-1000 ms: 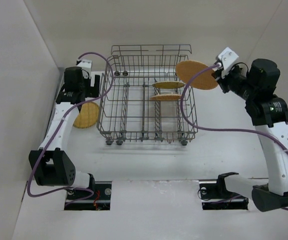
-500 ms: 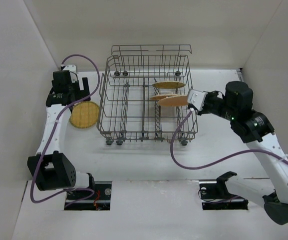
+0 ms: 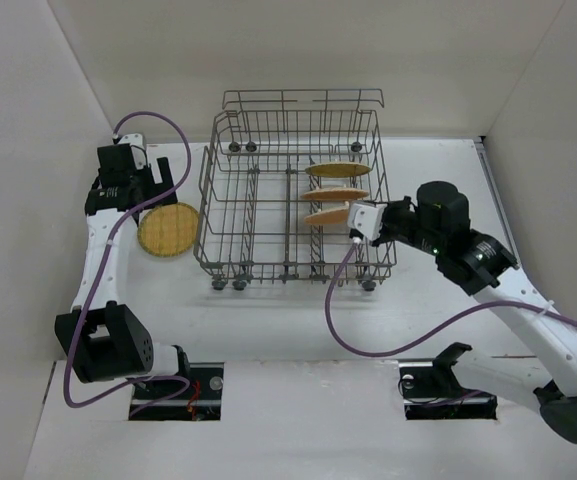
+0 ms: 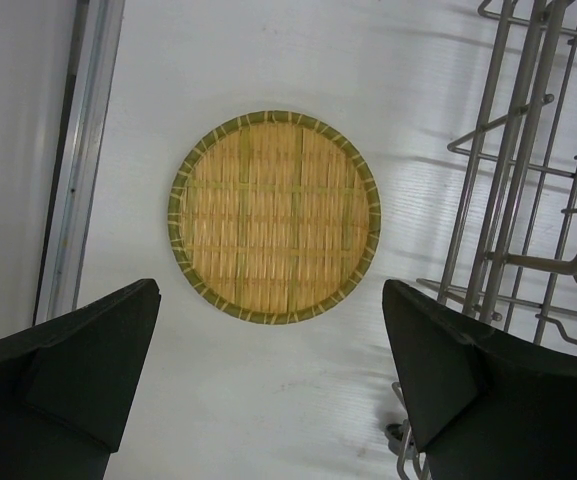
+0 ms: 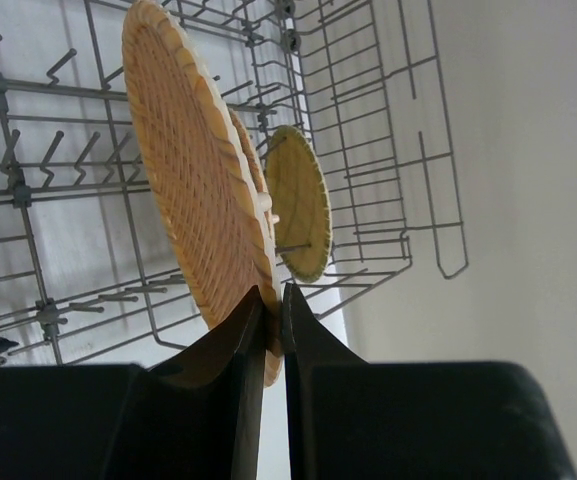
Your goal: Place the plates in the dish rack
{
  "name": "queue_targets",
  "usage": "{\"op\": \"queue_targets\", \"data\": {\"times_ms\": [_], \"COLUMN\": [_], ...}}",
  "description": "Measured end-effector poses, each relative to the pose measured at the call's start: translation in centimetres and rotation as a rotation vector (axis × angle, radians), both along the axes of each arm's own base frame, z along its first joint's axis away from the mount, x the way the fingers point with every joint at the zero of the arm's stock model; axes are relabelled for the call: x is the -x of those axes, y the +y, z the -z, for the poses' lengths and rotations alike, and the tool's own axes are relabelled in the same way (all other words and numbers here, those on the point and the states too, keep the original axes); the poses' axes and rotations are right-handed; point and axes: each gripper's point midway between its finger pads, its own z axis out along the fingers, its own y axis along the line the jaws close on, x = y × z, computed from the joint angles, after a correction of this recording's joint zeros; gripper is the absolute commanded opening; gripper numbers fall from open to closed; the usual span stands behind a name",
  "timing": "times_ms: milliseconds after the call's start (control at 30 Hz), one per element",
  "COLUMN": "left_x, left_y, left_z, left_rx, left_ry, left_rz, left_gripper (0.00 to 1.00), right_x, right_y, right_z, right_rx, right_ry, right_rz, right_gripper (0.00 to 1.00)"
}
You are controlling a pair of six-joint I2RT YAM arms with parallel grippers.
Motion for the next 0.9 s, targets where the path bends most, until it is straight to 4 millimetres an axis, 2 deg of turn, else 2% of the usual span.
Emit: {"op": "queue_targets", "data": {"times_ms": [300,533,900], "left_x": [-0.2,-0.5,-1.3], "left_y": [-0.1,-0.1,0.1], "left_z": [-0.4,0.1,0.2], "left_rx": [0.002,0.008,0.023], "left_ry": [-0.009,0.004,0.010], "left_rz": [0.004,0.009,0.013], "left_gripper": [0.92,0.91,0.90], "right_x": [-2.4,-3.8,-4.6], "right_y": [0.7,1.0,1.8], "right_z": [2.0,2.5,3.7], "right_rx": [0.002,-0.004,0.004], "right_ry": [0.022,0.018,0.028], "right_rz": [0.090,0.149,0.165], "right_gripper": [0.00,0.00,0.00]}}
